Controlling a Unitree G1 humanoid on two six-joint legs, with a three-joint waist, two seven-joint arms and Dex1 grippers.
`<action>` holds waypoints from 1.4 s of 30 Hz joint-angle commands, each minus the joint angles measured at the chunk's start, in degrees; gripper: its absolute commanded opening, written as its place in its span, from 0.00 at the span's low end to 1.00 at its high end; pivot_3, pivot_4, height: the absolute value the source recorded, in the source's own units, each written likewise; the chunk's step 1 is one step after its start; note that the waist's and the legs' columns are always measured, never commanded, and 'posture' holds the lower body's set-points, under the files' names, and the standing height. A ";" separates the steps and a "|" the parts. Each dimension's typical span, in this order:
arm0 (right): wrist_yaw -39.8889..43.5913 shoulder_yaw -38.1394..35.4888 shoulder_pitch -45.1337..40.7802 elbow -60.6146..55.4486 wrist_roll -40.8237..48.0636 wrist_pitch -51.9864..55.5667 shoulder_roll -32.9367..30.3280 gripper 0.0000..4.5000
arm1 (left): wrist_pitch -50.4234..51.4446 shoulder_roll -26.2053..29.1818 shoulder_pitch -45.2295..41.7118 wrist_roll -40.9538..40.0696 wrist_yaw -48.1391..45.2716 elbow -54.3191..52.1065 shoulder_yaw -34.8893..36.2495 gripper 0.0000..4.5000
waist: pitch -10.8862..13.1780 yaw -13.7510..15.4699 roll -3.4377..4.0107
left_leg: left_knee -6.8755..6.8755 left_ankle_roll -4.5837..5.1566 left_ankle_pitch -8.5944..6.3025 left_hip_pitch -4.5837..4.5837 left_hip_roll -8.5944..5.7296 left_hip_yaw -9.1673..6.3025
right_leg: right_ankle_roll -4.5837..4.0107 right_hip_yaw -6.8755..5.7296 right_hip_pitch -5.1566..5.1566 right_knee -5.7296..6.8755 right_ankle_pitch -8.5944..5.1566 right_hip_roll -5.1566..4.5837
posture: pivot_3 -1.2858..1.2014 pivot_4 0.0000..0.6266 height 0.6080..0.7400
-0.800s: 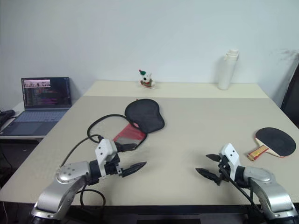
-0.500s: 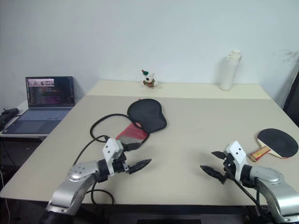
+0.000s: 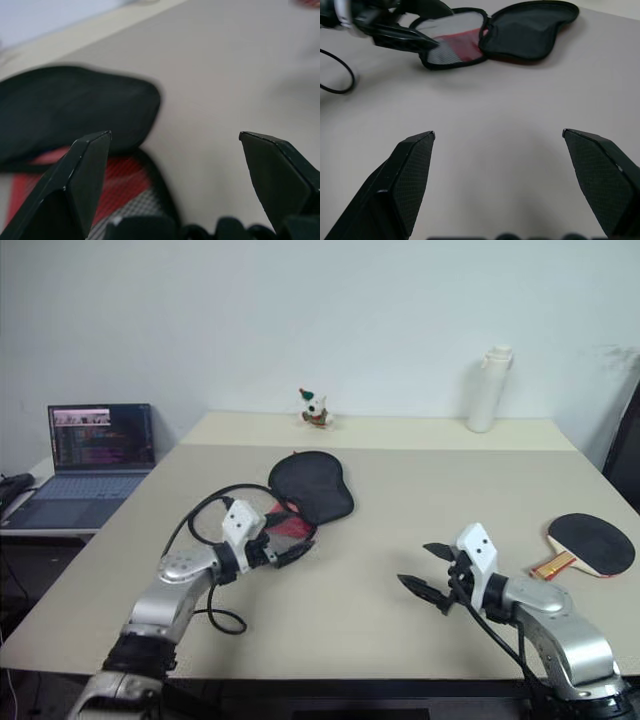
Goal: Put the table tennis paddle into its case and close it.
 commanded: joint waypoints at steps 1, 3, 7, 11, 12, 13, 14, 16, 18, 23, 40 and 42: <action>-0.95 -1.82 -1.22 -1.97 1.65 -0.01 0.13 1.00 | -4.00 -1.15 -5.52 3.19 0.23 9.24 -1.29 0.99 | -0.01 0.07 -0.03 | 0.00 0.00 0.00 0.01 0.01 0.01 | 0.01 0.00 0.02 -0.01 0.00 -0.01 | 0.52 0.24 1.00; -0.76 -1.29 -1.32 -2.91 2.56 0.58 0.33 1.00 | -7.01 -2.22 -9.38 4.83 1.54 16.10 -1.33 0.99 | 0.00 0.22 -0.04 | 0.01 0.00 0.00 0.00 0.02 0.02 | 0.03 0.00 0.02 -0.02 0.01 -0.05 | 0.52 0.24 1.00; 0.49 -0.62 -2.46 -3.86 5.20 2.06 0.11 1.00 | -11.34 -4.57 -16.56 7.50 4.17 28.32 -1.52 0.99 | 0.03 0.23 -0.10 | 0.03 0.00 0.00 -0.02 -0.02 0.07 | 0.09 0.01 0.01 -0.06 0.05 -0.05 | 0.52 0.24 1.00; 0.05 0.07 -4.50 -5.55 7.40 4.01 0.79 1.00 | -14.00 -6.51 -21.77 9.29 5.73 36.97 -1.61 0.99 | 0.04 0.00 -0.11 | 0.02 0.00 0.00 -0.01 -0.01 0.11 | 0.08 0.01 0.01 -0.06 0.06 -0.03 | 0.52 0.24 1.00; -0.32 0.19 -4.93 -5.76 7.55 4.16 1.06 1.00 | -14.01 -7.05 -22.81 9.63 5.89 38.72 -1.61 0.99 | 0.04 -0.05 -0.11 | 0.02 0.00 0.00 -0.01 -0.01 0.11 | 0.09 0.01 0.00 -0.05 0.05 -0.02 | 0.52 0.24 1.00; -0.68 0.32 -5.20 -5.89 7.55 4.29 1.29 1.00 | -14.14 -7.32 -23.44 9.87 5.87 39.94 -1.53 0.99 | 0.04 -0.09 -0.11 | 0.02 0.00 0.00 -0.01 -0.02 0.13 | 0.09 0.01 0.00 -0.05 0.05 -0.02 | 0.52 0.24 1.00; -1.05 0.37 -5.35 -6.02 7.61 4.39 1.50 1.00 | -13.92 -7.63 -24.02 10.13 5.89 41.20 -1.49 0.99 | 0.04 -0.13 -0.12 | 0.01 0.00 0.00 -0.01 -0.02 0.17 | 0.09 0.00 0.00 -0.04 0.05 -0.01 | 0.52 0.24 1.00; -1.66 0.39 -5.31 -6.28 7.77 4.54 1.65 1.00 | -13.63 -8.03 -24.79 10.63 6.30 43.08 -1.35 0.99 | 0.04 -0.22 -0.12 | 0.01 0.00 0.00 0.00 -0.01 0.30 | 0.09 0.00 0.00 -0.04 0.05 0.00 | 0.52 0.24 1.00; -2.15 0.35 -5.07 -6.51 7.79 4.57 1.71 1.00 | -13.41 -8.38 -25.41 11.18 6.86 44.62 -1.26 0.99 | 0.04 -0.24 -0.12 | 0.01 0.00 0.00 -0.01 0.00 0.38 | 0.08 0.03 -0.03 -0.03 0.06 0.00 | 0.52 0.24 1.00; -3.47 0.02 -4.27 -7.17 7.85 4.61 2.02 1.00 | -12.33 -9.34 -26.91 11.95 8.36 46.96 -0.89 0.96 | 0.04 -0.20 -0.12 | 0.02 0.00 0.00 -0.01 0.02 0.49 | 0.11 0.05 -0.03 -0.02 0.07 -0.01 | 0.52 0.24 1.00; -5.42 -0.39 -3.72 -7.03 7.63 3.97 2.22 1.00 | -14.38 -10.40 -26.97 11.90 7.19 46.70 0.86 0.01 | 0.04 -0.21 -0.13 | 0.03 0.00 0.00 0.02 0.03 0.54 | 0.11 0.08 -0.03 0.01 0.09 -0.01 | 0.52 0.24 1.00; -5.36 -0.50 -3.80 -6.83 7.56 3.91 2.07 1.00 | -15.26 -10.67 -27.82 11.42 7.40 46.29 1.56 0.01 | 0.04 -0.20 -0.13 | 0.03 0.00 0.00 0.01 0.03 0.55 | 0.10 0.08 -0.03 0.00 0.10 -0.01 | 0.52 0.24 1.00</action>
